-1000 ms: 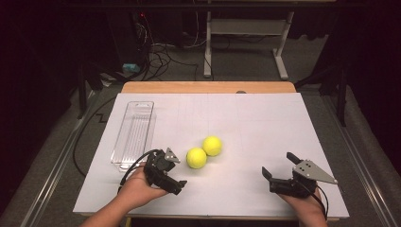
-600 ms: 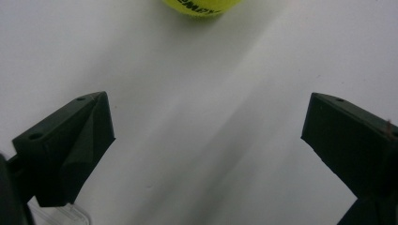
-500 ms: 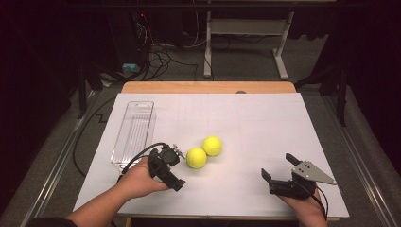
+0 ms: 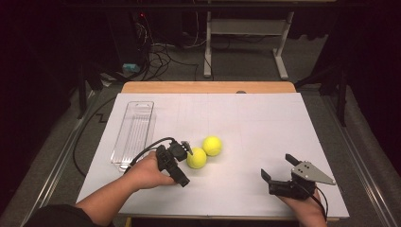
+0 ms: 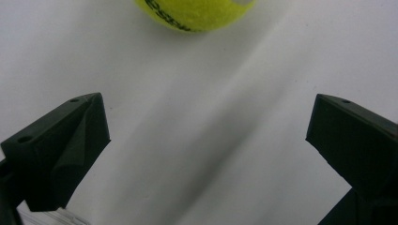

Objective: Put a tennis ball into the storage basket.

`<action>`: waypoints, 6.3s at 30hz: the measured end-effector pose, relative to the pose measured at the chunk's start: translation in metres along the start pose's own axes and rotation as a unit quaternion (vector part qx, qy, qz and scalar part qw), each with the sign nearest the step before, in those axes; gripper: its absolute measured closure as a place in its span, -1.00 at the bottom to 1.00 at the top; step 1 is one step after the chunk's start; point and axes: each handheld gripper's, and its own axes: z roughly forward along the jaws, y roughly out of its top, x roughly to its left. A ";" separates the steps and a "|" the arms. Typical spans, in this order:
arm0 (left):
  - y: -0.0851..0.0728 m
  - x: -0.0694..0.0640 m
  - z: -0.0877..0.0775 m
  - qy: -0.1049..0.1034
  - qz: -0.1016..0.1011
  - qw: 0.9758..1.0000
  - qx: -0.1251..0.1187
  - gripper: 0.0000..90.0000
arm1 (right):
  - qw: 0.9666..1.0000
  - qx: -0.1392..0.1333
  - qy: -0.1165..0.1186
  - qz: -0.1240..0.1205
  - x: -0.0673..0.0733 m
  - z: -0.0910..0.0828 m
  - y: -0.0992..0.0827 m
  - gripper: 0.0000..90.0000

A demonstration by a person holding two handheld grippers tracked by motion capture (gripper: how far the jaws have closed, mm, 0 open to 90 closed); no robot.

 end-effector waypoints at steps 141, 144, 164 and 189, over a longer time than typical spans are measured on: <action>-0.036 0.155 -0.106 0.031 -0.187 0.982 0.020 -0.41 | 1.000 0.001 0.000 -0.004 0.001 0.000 -0.001 -1.00; -0.037 0.159 -0.105 0.045 -0.198 0.979 0.016 -0.41 | 1.000 0.002 0.001 -0.005 0.001 0.000 -0.002 -1.00; -0.029 0.176 -0.075 0.038 -0.218 0.975 0.035 -0.41 | 1.000 0.002 0.001 -0.005 0.000 0.000 -0.002 -1.00; -0.023 0.161 -0.083 0.048 -0.202 0.978 0.008 -0.95 | 1.000 0.002 0.002 -0.007 0.001 0.000 -0.002 -1.00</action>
